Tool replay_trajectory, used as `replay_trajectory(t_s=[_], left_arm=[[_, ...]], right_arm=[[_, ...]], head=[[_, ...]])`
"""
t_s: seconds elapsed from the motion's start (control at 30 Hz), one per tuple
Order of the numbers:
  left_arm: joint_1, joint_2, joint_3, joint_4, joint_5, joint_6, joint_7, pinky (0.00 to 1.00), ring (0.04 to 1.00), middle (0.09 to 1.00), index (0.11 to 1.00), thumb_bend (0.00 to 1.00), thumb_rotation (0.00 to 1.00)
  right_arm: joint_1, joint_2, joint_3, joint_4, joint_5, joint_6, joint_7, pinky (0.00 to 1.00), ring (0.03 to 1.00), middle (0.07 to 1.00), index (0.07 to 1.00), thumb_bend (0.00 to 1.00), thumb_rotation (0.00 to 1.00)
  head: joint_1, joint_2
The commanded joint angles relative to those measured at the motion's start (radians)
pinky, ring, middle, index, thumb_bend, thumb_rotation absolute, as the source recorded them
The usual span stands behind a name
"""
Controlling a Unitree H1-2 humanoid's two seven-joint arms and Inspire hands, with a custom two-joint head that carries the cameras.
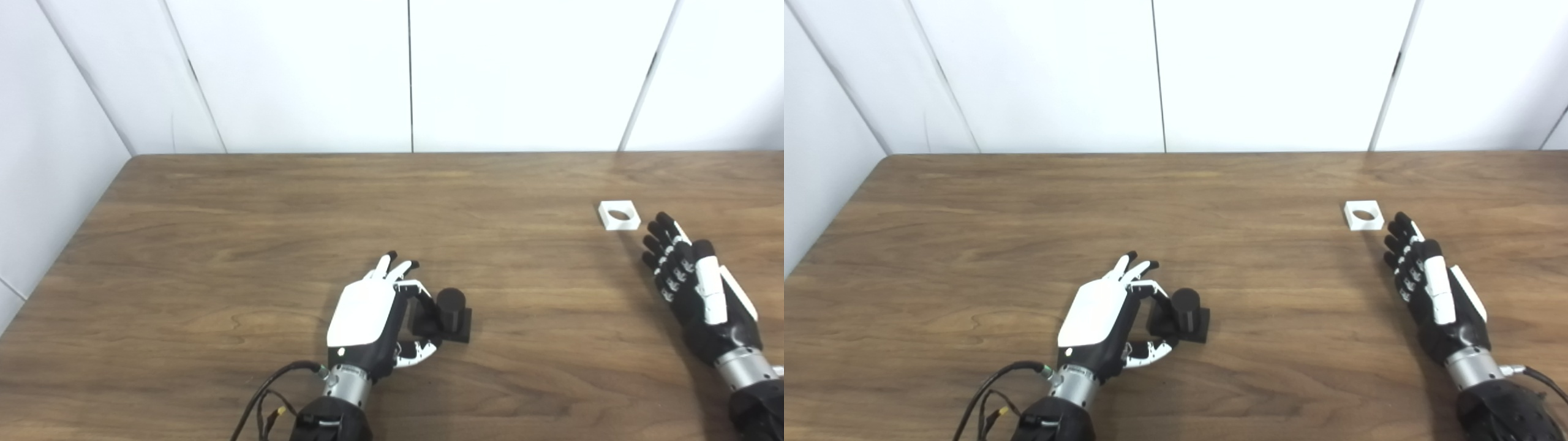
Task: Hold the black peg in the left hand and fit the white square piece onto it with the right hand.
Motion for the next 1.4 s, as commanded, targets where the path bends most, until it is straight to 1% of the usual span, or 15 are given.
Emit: replay_trajectory(t_s=[0.0,0.07,0.2,0.43,0.7,0.8,0.97,1.13,1.27,1.37], left_arm=[[0.026,0.006,-0.014,-0.011,0.025,-0.008,-0.036,0.92,1.000,0.907,0.491,0.51,0.06],[0.034,0.003,-0.018,-0.018,0.035,-0.010,-0.040,0.92,1.000,0.910,0.491,0.51,0.06],[0.040,-0.005,-0.020,-0.028,0.051,-0.010,-0.057,0.93,1.000,0.912,0.491,0.51,0.06],[0.040,-0.013,-0.010,-0.026,0.058,-0.019,-0.065,0.95,1.000,0.913,0.491,0.51,0.06],[0.048,-0.022,-0.001,-0.036,0.054,-0.028,-0.064,0.95,1.000,0.910,0.491,0.52,0.06],[0.051,-0.025,0.002,-0.048,0.051,-0.035,-0.059,0.93,1.000,0.907,0.491,0.52,0.07],[0.051,-0.039,0.006,-0.085,0.061,-0.020,-0.096,0.92,1.000,0.916,0.493,0.52,0.07],[0.052,-0.047,0.008,-0.116,0.078,-0.019,-0.121,0.93,1.000,0.912,0.493,0.52,0.07],[0.057,-0.052,0.015,-0.132,0.072,-0.028,-0.119,0.89,1.000,0.907,0.492,0.52,0.07],[0.058,-0.050,0.018,-0.148,0.077,-0.032,-0.123,0.90,1.000,0.900,0.493,0.52,0.07]], right_arm=[[0.031,0.020,0.020,0.010,0.002,0.013,0.008,1.00,1.000,1.000,1.000,0.68,0.98],[0.034,0.020,0.021,0.005,0.003,0.015,0.007,1.00,1.000,1.000,1.000,0.67,0.98],[0.034,0.016,0.023,0.009,0.003,0.015,0.008,1.00,1.000,1.000,1.000,0.68,0.98],[0.030,0.014,0.022,0.023,0.005,0.007,0.010,1.00,1.000,1.000,1.000,0.69,0.96],[0.025,0.012,0.026,0.020,0.003,0.018,0.008,1.00,1.000,1.000,1.000,0.69,0.97],[0.026,0.012,0.028,0.020,0.001,0.014,0.009,1.00,1.000,1.000,1.000,0.68,0.99],[0.024,0.010,0.029,0.028,-0.003,0.008,0.007,1.00,1.000,1.000,1.000,0.69,0.98],[0.024,0.012,0.030,0.035,0.001,0.003,0.009,1.00,1.000,1.000,1.000,0.69,0.98],[0.024,0.012,0.031,0.041,0.003,-0.003,0.011,1.00,1.000,1.000,1.000,0.69,0.98],[0.027,0.012,0.034,0.035,-0.004,0.004,0.005,1.00,1.000,1.000,1.000,0.70,0.98]], head=[[0.000,0.001],[-0.001,0.001],[0.004,0.001],[0.008,0.002],[0.009,0.000],[0.009,0.000],[0.014,-0.001],[0.014,-0.001],[0.014,-0.001],[0.018,0.001]])
